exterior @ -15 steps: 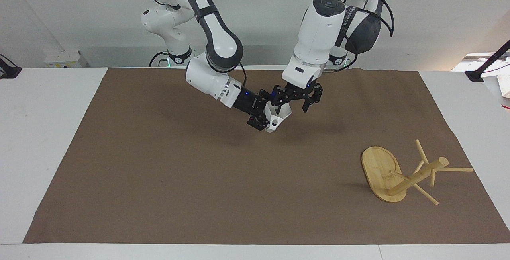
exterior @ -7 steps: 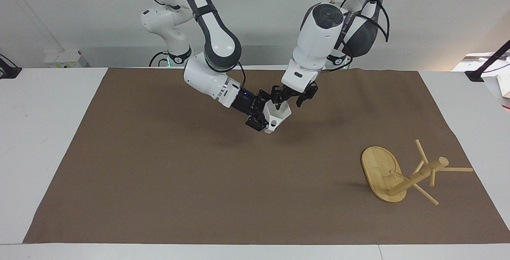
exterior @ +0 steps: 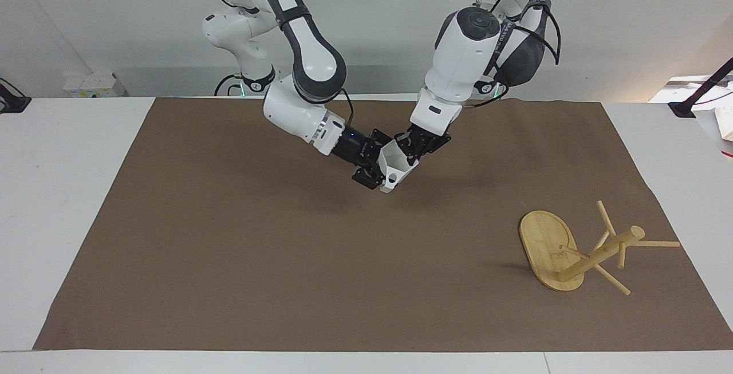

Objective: Hang cup on rack
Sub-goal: 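Grasp the cup with the left gripper and open the right gripper, then carry the cup to the rack while the right gripper withdraws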

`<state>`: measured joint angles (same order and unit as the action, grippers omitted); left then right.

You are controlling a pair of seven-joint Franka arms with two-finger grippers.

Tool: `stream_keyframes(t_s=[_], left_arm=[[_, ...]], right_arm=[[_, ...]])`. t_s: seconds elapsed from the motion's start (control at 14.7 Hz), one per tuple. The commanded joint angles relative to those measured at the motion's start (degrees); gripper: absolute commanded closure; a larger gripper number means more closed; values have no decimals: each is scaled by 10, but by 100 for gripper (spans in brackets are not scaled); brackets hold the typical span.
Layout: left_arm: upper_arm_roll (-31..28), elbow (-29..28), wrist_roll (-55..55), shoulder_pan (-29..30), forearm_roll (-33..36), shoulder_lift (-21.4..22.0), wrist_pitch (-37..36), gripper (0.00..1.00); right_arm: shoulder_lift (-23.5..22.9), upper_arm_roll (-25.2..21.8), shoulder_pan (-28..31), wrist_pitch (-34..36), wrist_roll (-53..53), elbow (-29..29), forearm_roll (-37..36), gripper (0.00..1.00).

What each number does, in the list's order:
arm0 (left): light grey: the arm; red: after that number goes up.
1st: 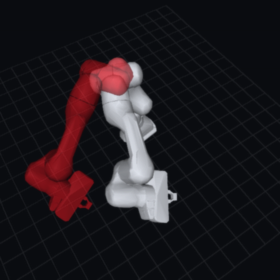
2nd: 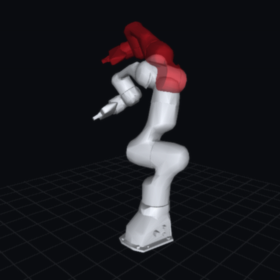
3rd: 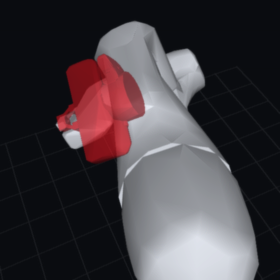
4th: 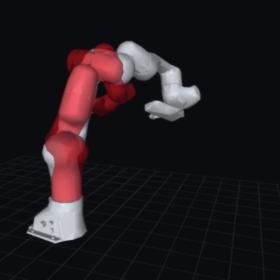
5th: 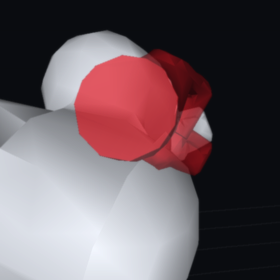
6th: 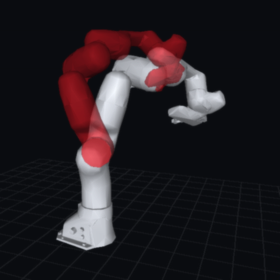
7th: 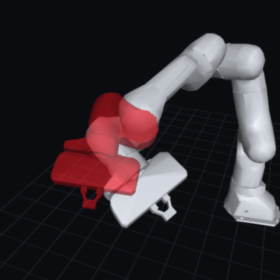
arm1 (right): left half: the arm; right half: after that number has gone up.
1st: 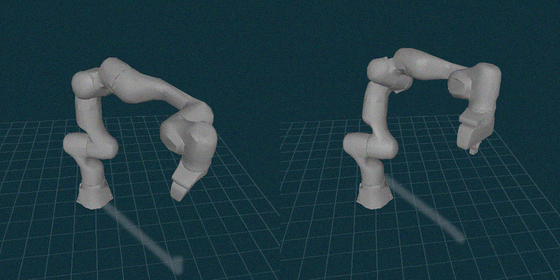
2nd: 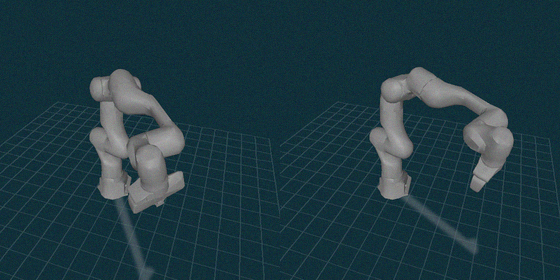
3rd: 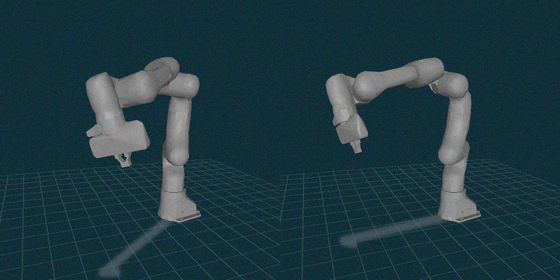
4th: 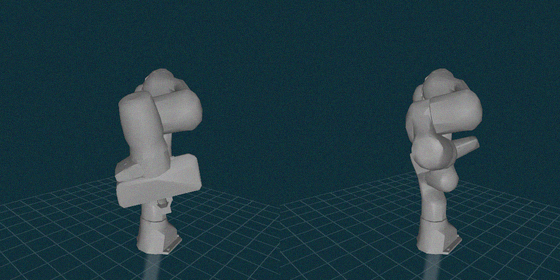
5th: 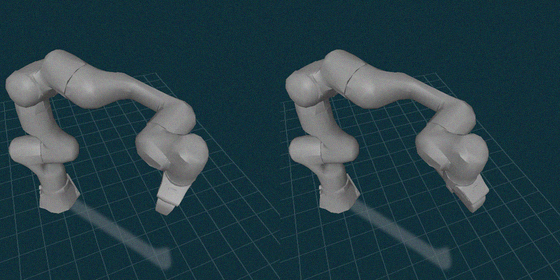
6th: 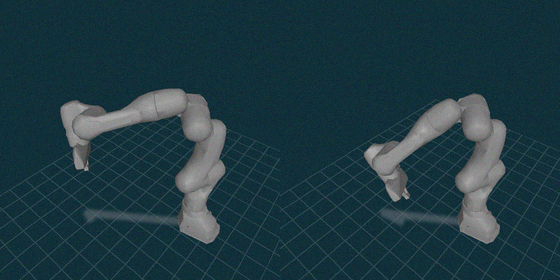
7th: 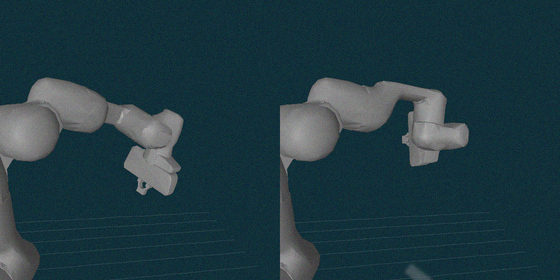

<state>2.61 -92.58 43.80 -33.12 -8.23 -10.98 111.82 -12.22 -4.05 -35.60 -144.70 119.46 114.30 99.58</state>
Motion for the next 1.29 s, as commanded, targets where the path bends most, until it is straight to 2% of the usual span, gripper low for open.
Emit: stream_keyframes(t_s=[0.0,0.07,0.2,0.41,0.54,0.75,0.95,1.22], left_arm=[[-4,-24,8,2,7,14,21,100],[-4,-23,13,2,8,14,22,100],[-5,-21,52,-4,20,14,22,100],[-5,-23,175,-5,71,14,35,100],[-8,-32,236,9,81,15,50,100],[-10,-86,250,71,84,20,151,100],[-10,-183,260,126,85,39,362,100],[-9,-247,270,192,85,44,501,100]], right_arm=[[1,3,1,0,2,-3,5,44],[1,3,4,3,5,-6,6,1],[5,2,5,0,3,-7,5,0],[18,1,24,13,5,-5,-4,0],[25,-2,52,63,5,-3,-37,0],[26,-3,153,182,0,-14,-182,0],[25,-3,266,308,-27,-59,-350,0],[30,-3,354,458,-206,-183,-601,0]])
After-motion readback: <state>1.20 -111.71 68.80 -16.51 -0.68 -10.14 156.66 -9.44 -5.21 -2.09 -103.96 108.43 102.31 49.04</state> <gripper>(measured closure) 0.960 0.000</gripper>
